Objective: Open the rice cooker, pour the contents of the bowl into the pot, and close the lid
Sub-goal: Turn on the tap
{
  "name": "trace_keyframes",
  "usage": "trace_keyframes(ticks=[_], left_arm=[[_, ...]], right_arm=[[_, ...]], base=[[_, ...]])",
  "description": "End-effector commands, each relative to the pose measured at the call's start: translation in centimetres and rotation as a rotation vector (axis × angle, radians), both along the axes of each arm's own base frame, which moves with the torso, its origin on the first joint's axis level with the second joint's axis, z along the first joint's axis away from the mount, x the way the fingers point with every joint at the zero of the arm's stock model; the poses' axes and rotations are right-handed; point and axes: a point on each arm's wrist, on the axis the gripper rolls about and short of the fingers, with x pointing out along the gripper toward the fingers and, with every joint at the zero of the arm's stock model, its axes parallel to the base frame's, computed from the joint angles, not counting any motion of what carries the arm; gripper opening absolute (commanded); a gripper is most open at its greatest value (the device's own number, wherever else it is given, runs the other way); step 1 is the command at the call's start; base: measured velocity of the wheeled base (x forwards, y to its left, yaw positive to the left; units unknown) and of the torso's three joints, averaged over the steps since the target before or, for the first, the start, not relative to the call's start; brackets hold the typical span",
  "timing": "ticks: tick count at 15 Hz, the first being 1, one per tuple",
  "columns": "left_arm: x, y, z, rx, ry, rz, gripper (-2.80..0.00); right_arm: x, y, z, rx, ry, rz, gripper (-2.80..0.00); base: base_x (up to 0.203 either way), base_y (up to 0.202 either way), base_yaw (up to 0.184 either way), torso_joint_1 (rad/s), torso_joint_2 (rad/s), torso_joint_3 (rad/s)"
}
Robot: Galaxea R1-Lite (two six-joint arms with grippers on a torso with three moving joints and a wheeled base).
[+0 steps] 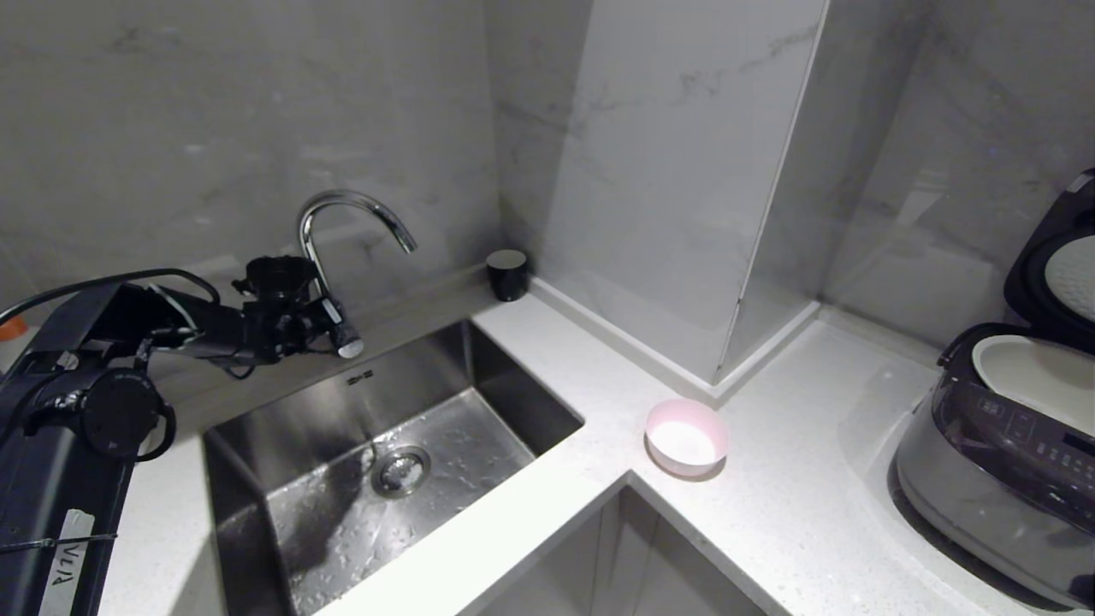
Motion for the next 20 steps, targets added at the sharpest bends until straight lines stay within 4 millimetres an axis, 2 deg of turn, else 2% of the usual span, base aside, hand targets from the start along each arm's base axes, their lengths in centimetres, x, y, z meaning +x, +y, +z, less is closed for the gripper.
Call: trace_keyframes(ticks=[1,12,20], left_arm=[[-0.10,0.02,-0.25,-0.001,0.010,0.003,-2.80],[-1.00,-0.42,-0.45,-0.005,0.044,-0.006,-2.80],[-0.92,-0.13,-0.62,-0.003,0.045,0.000,-2.80]], right_arm=[[0.00,0.00,0.02,0.000,-0.002,0.000,-2.80],[0.00,0.00,0.02,0.000,-0.002,0.000,-2.80],[0.00,0.00,0.00,0.000,0.000,0.000,-2.80]], base=[[0.000,0.000,0.000,0.000,0.00,0.000],[0.000,0.000,0.000,0.000,0.00,0.000],[0.000,0.000,0.000,0.000,0.00,0.000]])
